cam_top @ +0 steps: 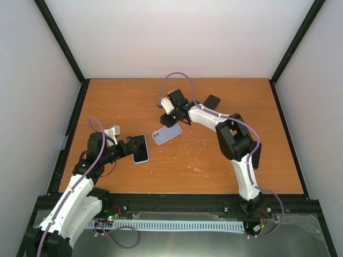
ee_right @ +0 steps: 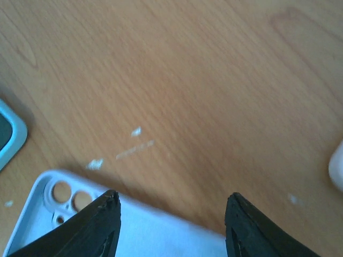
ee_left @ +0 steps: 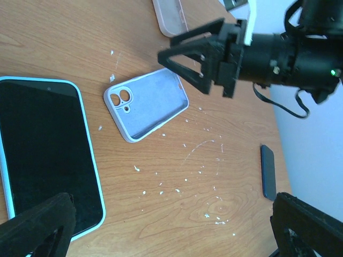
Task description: Put the phone into the phone case
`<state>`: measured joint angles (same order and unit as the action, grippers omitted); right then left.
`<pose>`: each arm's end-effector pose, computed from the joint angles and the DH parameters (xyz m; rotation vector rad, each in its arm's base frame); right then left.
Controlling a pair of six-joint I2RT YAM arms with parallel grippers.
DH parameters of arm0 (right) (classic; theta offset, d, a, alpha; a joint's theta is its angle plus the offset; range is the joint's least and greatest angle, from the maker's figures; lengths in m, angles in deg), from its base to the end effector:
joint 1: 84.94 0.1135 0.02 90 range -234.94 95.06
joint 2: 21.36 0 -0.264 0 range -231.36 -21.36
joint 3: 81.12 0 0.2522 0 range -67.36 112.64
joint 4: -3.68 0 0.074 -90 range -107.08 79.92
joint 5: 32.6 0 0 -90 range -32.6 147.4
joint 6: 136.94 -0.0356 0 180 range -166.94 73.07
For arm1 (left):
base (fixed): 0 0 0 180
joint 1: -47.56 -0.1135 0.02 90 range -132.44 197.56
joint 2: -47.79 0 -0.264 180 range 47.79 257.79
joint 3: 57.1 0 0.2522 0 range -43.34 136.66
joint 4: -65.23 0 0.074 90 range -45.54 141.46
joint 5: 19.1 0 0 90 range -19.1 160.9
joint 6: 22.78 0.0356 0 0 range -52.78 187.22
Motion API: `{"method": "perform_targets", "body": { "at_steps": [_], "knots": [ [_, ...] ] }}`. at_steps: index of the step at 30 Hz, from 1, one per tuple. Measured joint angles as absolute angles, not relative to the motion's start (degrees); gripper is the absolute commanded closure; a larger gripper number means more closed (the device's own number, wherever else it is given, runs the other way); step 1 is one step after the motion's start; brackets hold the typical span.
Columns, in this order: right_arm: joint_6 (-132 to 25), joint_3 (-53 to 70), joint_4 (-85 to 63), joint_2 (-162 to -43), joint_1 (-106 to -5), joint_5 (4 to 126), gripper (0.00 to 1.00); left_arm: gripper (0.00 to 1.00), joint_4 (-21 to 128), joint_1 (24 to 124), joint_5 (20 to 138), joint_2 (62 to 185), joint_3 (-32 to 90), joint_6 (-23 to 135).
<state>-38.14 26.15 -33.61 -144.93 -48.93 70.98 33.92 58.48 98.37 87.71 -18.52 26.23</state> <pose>0.3773 0.2846 0.1753 -1.0582 2.3062 0.4896 0.1526 -0.0462 0.2201 -0.2908 2.2323 -1.0245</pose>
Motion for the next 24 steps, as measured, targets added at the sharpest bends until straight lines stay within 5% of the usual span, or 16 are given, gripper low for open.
{"method": "perform_targets", "body": {
  "at_steps": [10,24],
  "knots": [
    [-35.3,37.8,-38.9,-154.2,-49.4,75.2,0.39,0.00,33.8,58.5,98.1,84.9,-19.0,25.8],
    [-37.0,27.8,-39.0,-150.0,-52.1,79.5,0.34,0.01,33.8,58.5,97.7,84.8,-19.3,24.3]
  ]
}}
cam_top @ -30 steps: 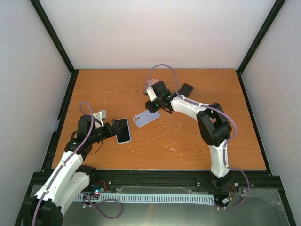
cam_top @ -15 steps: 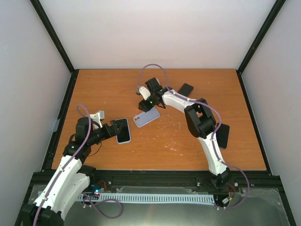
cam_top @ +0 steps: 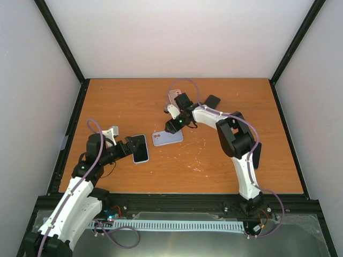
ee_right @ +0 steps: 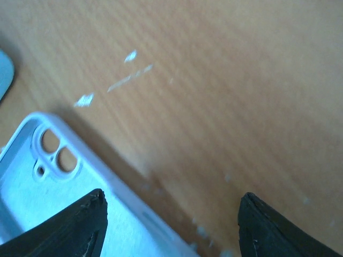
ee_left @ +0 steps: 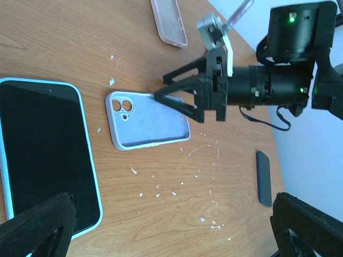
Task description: Put the phone into the phone case
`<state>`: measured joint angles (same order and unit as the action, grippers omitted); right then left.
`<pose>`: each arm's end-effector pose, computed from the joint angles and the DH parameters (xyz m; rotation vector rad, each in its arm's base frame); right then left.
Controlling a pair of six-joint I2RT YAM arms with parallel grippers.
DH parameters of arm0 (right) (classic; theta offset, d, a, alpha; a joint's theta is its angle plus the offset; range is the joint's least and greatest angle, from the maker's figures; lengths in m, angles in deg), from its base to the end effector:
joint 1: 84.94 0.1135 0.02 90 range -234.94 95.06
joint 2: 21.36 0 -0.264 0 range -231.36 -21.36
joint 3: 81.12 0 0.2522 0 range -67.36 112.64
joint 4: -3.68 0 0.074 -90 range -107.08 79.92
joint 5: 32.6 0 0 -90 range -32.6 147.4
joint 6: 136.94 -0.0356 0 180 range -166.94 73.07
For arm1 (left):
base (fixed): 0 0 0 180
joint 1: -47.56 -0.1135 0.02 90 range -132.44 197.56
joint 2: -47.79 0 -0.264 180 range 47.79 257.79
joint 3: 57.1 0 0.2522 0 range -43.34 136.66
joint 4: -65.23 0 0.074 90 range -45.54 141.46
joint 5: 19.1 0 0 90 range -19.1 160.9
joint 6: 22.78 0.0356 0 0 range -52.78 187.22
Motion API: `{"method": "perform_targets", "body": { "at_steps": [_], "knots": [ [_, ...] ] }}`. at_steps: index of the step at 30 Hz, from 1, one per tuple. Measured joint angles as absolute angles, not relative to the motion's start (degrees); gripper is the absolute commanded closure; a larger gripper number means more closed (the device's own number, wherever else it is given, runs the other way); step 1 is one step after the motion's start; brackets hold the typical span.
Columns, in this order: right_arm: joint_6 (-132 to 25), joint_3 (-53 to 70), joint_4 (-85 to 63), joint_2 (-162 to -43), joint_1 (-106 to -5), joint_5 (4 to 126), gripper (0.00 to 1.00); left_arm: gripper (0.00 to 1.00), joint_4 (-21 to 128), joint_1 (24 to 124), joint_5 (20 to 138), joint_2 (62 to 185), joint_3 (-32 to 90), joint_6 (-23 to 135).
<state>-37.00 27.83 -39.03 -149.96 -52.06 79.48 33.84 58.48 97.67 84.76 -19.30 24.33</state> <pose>0.3890 0.2674 0.1402 -1.0958 2.4431 0.6422 0.1465 -0.0446 0.2221 -0.3186 2.1972 -1.0351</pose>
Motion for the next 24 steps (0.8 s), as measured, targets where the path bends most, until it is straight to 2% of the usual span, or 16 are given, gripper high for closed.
{"method": "perform_targets", "body": {
  "at_steps": [11,16,21,24],
  "knots": [
    [-43.3,8.6,-36.1,-137.4,-52.2,82.4,0.35,0.01,33.8,58.5,97.5,84.9,-21.1,23.9],
    [-46.9,-1.5,-33.0,-130.7,-51.4,83.8,0.38,0.00,33.9,58.5,97.6,86.9,-21.9,23.6],
    [-49.7,-6.8,-32.1,-126.7,-48.6,83.2,0.45,0.01,34.2,58.5,98.2,88.8,-22.1,23.4],
    [-51.2,-8.1,-32.0,-125.6,-46.7,82.3,0.53,0.00,35.2,58.5,98.5,89.2,-22.3,23.2]
  ]
}}
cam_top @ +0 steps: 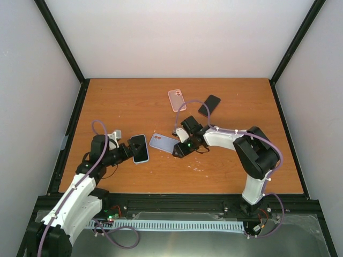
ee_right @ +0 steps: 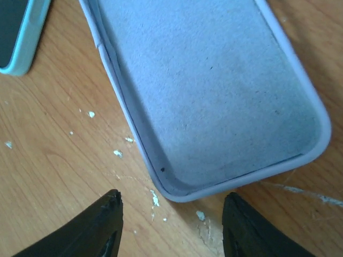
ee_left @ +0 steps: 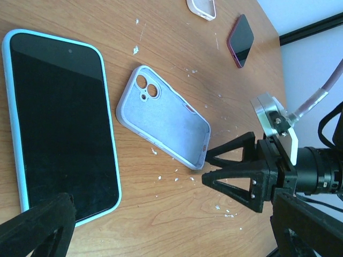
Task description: Put the phone into the phone case
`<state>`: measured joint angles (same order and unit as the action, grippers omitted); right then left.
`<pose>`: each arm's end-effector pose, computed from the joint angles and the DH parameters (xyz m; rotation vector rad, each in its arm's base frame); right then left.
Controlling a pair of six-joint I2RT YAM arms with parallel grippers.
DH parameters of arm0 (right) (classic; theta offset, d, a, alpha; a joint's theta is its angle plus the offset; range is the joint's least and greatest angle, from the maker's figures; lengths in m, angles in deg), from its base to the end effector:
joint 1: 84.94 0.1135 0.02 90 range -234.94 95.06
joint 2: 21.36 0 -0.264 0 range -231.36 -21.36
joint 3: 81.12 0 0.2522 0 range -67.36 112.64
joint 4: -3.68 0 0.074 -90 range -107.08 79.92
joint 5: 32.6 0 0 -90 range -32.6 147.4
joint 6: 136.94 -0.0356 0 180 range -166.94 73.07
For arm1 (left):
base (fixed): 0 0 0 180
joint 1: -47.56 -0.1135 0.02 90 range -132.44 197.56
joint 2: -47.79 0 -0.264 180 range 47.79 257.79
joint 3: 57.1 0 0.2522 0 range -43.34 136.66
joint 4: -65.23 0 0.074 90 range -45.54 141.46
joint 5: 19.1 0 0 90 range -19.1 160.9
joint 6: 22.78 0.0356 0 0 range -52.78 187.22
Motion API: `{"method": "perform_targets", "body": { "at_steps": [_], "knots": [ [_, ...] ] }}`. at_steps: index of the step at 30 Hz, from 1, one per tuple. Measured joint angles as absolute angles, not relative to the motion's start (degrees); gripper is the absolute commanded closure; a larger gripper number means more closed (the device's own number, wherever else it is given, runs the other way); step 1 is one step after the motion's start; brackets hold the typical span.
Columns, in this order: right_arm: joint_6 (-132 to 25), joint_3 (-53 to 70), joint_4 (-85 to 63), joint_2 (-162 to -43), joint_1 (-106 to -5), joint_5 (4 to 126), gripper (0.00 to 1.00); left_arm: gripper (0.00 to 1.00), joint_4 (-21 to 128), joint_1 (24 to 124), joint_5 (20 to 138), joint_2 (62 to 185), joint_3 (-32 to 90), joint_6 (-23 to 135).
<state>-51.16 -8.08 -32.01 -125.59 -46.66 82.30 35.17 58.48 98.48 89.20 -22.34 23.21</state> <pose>0.2595 0.2239 0.1410 -0.9471 2.6576 0.7889 0.1512 -0.0459 0.1958 -0.3864 2.3032 -1.0411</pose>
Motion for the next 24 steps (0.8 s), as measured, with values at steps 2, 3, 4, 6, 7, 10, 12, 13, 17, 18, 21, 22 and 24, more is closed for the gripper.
{"method": "perform_targets", "body": {
  "at_steps": [2,3,4,6,7,10,12,13,17,18,21,22,24],
  "knots": [
    [-52.2,-8.4,-32.2,-125.0,-45.7,80.3,0.56,0.01,35.7,58.5,98.8,89.5,-22.6,23.2],
    [-53.0,-8.4,-32.4,-124.7,-45.3,78.9,0.58,0.01,36.0,58.5,98.9,89.6,-22.7,23.2],
    [-53.5,-8.4,-32.4,-124.3,-45.1,77.3,0.58,0.01,36.5,58.5,99.1,89.8,-22.8,23.1],
    [-53.9,-8.4,-32.5,-123.5,-45.1,74.3,0.58,0.00,36.8,58.5,99.3,90.1,-23.1,22.9],
    [-54.0,-8.3,-32.5,-123.2,-45.1,72.7,0.58,0.00,36.9,58.5,99.4,90.2,-23.3,22.8],
    [-53.6,-7.2,-32.6,-123.2,-45.1,69.9,0.56,0.00,36.9,58.5,99.5,90.2,-23.5,22.6],
    [-52.7,-5.9,-32.6,-123.9,-45.1,69.2,0.55,0.01,36.9,58.5,99.5,90.1,-23.5,22.6],
    [-52.3,-5.1,-32.5,-124.5,-45.0,68.7,0.55,0.00,36.8,58.5,99.5,90.0,-23.5,22.6],
    [-50.1,-1.2,-32.6,-128.0,-44.8,66.3,0.53,0.01,36.8,58.5,99.4,89.1,-23.5,22.6],
    [-49.6,-0.3,-32.7,-128.9,-44.7,65.6,0.53,0.00,36.8,58.5,99.4,89.0,-23.5,22.6],
    [-47.8,3.4,-33.8,-131.9,-44.7,64.2,0.57,0.01,36.6,58.5,99.4,88.9,-23.5,22.6],
    [-47.3,4.6,-34.1,-133.0,-44.7,63.8,0.60,0.00,36.6,58.5,99.4,88.9,-23.5,22.6],
    [-46.3,6.1,-34.4,-134.5,-44.6,63.5,0.69,0.01,36.6,58.5,99.4,88.9,-23.5,22.6]
  ]
}}
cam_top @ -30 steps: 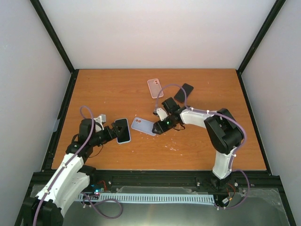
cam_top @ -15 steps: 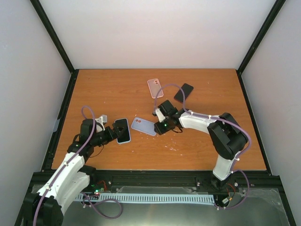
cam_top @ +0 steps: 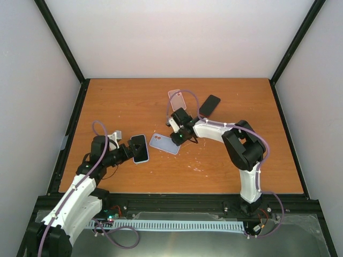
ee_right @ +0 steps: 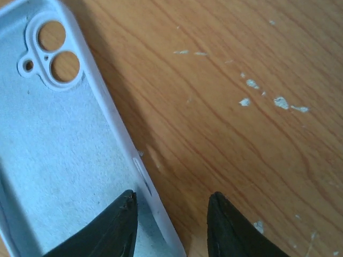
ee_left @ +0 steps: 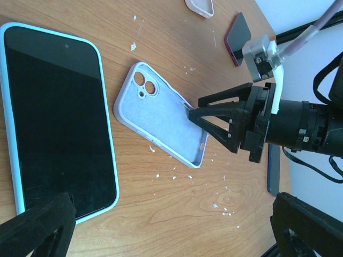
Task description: Put the phone into the phone case
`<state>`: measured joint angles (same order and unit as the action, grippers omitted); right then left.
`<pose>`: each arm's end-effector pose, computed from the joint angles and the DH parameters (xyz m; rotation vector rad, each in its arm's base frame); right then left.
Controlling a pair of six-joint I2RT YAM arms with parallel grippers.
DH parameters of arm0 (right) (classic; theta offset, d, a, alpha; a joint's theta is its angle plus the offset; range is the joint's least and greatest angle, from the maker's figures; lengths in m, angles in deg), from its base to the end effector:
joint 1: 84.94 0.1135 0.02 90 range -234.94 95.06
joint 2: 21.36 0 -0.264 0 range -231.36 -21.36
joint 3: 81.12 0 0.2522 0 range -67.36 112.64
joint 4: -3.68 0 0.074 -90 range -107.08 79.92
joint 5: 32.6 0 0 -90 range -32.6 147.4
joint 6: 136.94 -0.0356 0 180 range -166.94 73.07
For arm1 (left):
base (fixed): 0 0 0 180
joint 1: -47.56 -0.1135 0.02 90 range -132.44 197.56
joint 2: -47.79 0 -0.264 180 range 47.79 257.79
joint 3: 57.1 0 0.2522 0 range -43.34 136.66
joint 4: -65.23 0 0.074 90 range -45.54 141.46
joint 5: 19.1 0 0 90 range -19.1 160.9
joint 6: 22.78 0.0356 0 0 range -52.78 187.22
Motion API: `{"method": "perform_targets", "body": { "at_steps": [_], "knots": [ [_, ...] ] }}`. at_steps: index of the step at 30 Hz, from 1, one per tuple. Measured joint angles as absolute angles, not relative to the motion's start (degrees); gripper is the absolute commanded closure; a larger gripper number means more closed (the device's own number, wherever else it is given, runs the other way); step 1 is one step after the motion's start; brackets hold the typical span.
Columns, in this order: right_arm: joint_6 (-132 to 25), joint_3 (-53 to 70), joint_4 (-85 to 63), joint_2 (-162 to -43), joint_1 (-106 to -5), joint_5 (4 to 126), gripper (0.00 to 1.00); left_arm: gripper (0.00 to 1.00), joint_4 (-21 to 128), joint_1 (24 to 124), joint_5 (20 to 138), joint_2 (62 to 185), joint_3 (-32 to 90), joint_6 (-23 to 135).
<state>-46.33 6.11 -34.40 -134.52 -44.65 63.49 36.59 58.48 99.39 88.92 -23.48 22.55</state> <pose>0.3016 0.2606 0.1476 -0.9850 2.5455 0.3503 0.1502 -0.0463 0.1921 -0.3856 2.2971 -1.0659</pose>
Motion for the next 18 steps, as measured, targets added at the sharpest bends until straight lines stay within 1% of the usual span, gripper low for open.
{"method": "perform_targets", "body": {
  "at_steps": [2,6,7,10,11,18],
  "knots": [
    [-45.7,6.4,-34.9,-135.1,-44.6,63.4,0.75,0.00,36.6,58.5,99.4,89.0,-23.5,22.6],
    [-46.3,6.4,-36.4,-135.1,-44.5,63.0,0.79,0.01,36.6,58.5,99.7,89.5,-23.5,22.6],
    [-46.6,6.1,-36.3,-134.9,-44.4,63.0,0.82,0.01,36.6,58.5,99.7,89.7,-23.5,22.6],
    [-47.4,4.1,-36.6,-133.3,-44.2,63.9,0.95,0.00,36.7,58.5,99.9,90.3,-23.5,22.6],
    [-47.7,3.9,-37.2,-133.1,-44.1,64.1,0.97,0.00,36.8,58.5,99.9,90.5,-23.5,22.6],
    [-52.5,2.9,-38.2,-132.1,-44.0,64.0,0.97,0.00,37.5,58.5,101.1,92.0,-23.5,22.7]
  ]
}}
